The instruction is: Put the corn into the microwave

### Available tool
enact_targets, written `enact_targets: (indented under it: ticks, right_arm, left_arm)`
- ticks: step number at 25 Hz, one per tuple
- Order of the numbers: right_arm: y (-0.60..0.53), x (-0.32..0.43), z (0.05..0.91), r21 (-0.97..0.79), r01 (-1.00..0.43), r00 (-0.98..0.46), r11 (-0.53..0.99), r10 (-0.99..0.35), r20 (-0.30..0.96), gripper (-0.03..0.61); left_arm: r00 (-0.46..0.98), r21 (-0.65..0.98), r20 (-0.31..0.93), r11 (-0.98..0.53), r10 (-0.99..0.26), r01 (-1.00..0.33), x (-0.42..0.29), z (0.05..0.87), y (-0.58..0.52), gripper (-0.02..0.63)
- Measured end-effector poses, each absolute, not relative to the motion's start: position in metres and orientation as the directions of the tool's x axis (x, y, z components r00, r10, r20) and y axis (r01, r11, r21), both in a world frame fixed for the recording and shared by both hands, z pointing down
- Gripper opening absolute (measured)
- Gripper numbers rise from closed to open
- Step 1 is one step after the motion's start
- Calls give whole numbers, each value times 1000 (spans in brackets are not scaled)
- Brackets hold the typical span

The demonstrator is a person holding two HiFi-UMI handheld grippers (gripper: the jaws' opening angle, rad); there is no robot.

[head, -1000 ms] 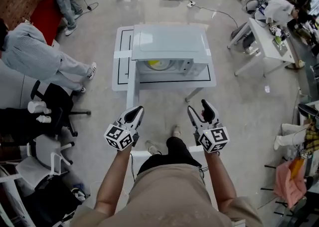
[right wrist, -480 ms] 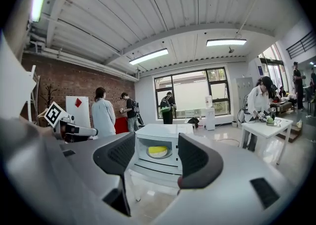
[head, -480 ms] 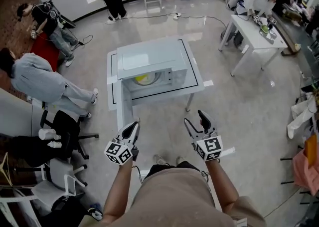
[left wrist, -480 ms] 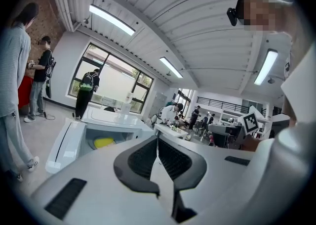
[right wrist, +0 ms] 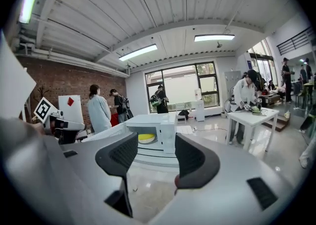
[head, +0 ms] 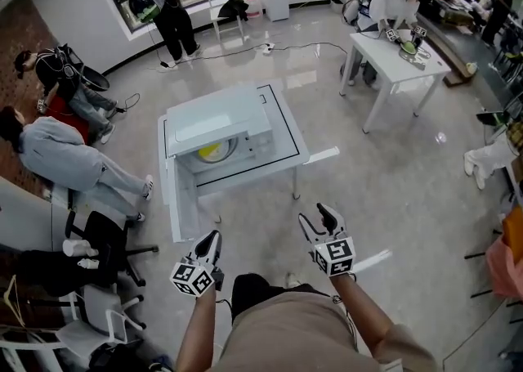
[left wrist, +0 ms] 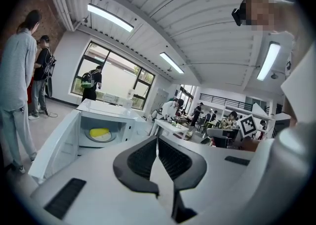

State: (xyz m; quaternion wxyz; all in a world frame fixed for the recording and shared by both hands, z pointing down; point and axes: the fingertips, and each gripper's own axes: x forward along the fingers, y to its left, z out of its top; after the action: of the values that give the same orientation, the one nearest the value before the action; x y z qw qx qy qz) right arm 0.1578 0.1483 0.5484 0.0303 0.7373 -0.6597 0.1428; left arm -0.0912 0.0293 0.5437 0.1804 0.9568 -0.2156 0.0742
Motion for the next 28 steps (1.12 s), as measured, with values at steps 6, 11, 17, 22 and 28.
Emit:
enact_targets:
  ticks: [6, 11, 17, 22, 28]
  right_arm:
    - [172, 163, 558, -169, -976, 86, -135, -960, 266, 233]
    - [181, 161, 564, -210, -966, 91, -152, -956, 278, 225]
    - [193, 141, 580, -268, -951, 64, -156, -944, 323, 130]
    - [191, 114, 569, -304, -952, -40, -45, -963, 266, 99]
    - [190, 94, 555, -431, -899, -158, 75, -974, 160, 97]
  left_arm:
    - [890, 317, 231, -834, -394, -451, -91, 555, 52, 2]
    - [893, 350, 246, -825, -376, -444, -91, 564, 59, 2]
    - [906, 352, 246, -839, -345, -415, -83, 558, 70, 2]
    - [917, 385, 250, -837, -312, -390, -88, 560, 82, 2]
    - [925, 397, 223, -838, -307, -374, -86, 553, 93, 2]
